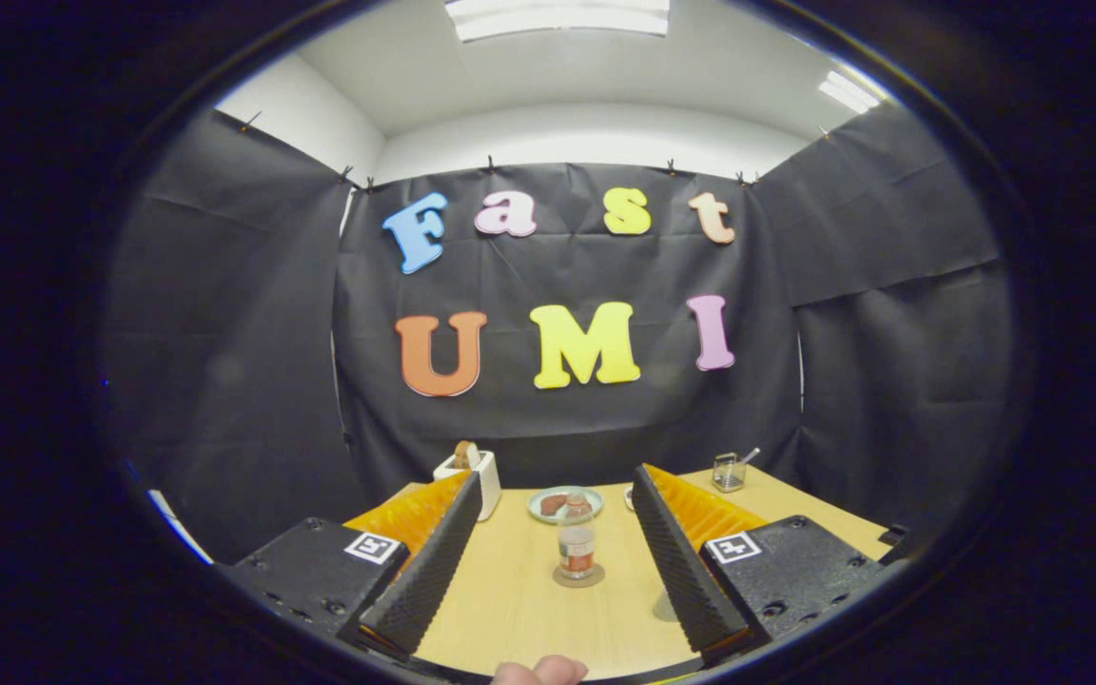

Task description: Take the bottle from table, then pour the juice into the cup, finally place the bottle on the coaster

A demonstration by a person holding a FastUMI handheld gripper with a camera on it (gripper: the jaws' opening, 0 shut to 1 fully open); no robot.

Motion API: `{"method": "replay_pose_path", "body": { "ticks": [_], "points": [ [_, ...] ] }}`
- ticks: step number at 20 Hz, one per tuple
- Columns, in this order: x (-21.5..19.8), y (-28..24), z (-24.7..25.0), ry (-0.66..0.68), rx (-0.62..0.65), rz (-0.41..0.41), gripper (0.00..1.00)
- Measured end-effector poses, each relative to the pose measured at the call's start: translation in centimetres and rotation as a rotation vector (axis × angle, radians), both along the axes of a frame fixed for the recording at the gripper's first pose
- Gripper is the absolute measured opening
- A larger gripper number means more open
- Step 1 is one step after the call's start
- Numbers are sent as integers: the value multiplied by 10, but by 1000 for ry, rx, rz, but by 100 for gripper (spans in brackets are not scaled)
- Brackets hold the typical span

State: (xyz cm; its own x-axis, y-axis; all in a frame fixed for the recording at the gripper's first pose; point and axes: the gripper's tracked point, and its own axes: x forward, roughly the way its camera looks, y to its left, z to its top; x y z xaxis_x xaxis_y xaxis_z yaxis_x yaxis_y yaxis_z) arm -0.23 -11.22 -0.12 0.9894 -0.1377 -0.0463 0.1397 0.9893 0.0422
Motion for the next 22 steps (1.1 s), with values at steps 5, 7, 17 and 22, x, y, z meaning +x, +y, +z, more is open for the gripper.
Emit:
{"method": "replay_pose_path", "body": {
  "ticks": [5, 7, 17, 22],
  "points": [
    [-25, 1, 3, -30, 11, -34, 100],
    [-30, 4, 4, -45, 24, -29, 100],
    [-22, -1, -2, -13, 3, -11, 100],
    [-14, 10, 4, -32, -2, 36, 100]
  ]
}}
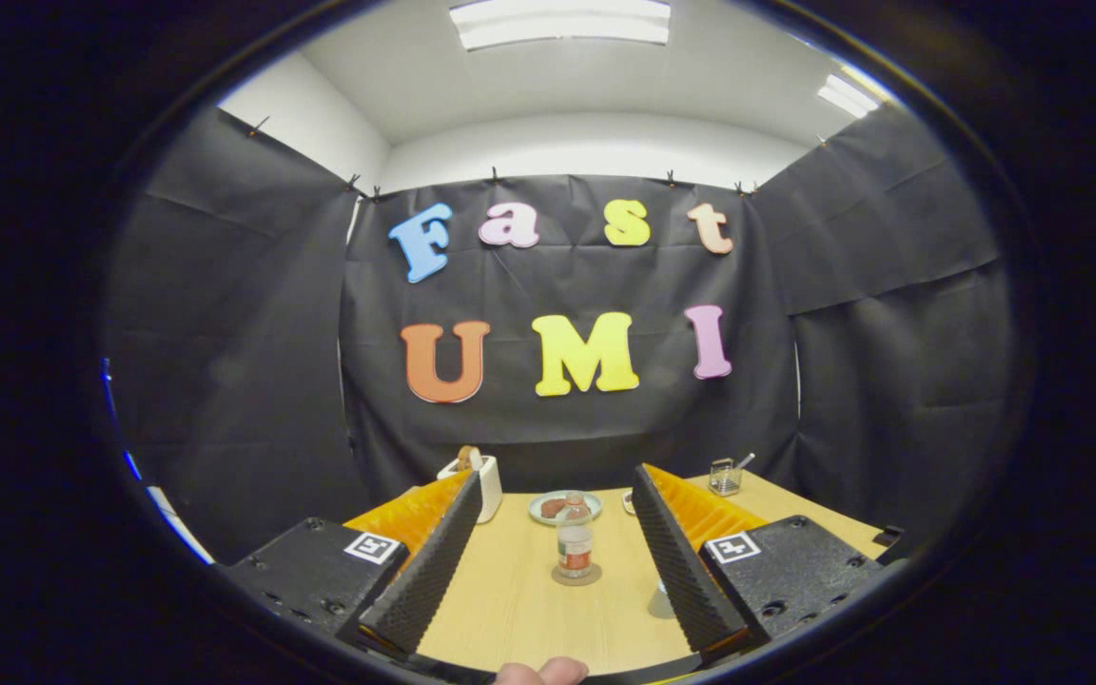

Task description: Take the bottle from table, then pour the juice into the cup, finally place the bottle on the coaster

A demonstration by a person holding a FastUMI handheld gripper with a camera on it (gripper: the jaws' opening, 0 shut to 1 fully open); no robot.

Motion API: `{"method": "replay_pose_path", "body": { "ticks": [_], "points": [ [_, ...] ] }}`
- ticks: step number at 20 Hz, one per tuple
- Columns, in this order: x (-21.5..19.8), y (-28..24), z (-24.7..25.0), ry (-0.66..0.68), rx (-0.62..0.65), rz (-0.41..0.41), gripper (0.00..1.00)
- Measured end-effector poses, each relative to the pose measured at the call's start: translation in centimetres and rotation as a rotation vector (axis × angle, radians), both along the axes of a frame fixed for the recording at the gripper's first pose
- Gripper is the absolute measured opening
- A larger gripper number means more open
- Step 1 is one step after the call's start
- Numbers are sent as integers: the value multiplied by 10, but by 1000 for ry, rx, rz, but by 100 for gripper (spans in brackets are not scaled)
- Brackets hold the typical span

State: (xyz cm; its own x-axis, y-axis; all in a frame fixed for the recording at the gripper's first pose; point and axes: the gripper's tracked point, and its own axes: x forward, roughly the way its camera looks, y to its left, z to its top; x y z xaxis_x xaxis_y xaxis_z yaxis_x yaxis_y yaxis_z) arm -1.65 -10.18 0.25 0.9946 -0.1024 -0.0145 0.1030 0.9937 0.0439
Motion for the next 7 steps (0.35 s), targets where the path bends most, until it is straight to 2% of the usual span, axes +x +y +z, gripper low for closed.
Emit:
{"method": "replay_pose_path", "body": {
  "ticks": [7],
  "points": [
    [18, 6, -5, 0, 9, 38, 100]
  ]
}}
